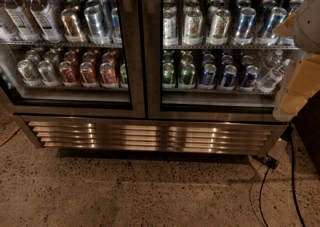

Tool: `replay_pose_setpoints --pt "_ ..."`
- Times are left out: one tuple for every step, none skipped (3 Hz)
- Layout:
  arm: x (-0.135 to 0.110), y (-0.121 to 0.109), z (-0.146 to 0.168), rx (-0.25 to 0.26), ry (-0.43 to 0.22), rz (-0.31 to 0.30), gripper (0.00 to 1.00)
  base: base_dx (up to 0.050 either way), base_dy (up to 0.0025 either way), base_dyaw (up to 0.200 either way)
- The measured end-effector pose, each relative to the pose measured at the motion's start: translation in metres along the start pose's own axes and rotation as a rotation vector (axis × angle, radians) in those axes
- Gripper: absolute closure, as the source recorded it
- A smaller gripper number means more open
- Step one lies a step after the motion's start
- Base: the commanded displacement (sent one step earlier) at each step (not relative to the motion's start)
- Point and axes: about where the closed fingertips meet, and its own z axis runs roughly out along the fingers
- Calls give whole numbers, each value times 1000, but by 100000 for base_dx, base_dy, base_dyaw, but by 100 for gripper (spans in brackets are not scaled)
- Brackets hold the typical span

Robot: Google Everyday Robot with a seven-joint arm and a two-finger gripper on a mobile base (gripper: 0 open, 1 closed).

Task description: Open left fridge door

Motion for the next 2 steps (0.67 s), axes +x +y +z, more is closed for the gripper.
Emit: replay_pose_setpoints --pt "0 0 0 0 0 0 0 4142 228 11002" --pt "0 0 0 0 0 0 0 3899 -248 -12590"
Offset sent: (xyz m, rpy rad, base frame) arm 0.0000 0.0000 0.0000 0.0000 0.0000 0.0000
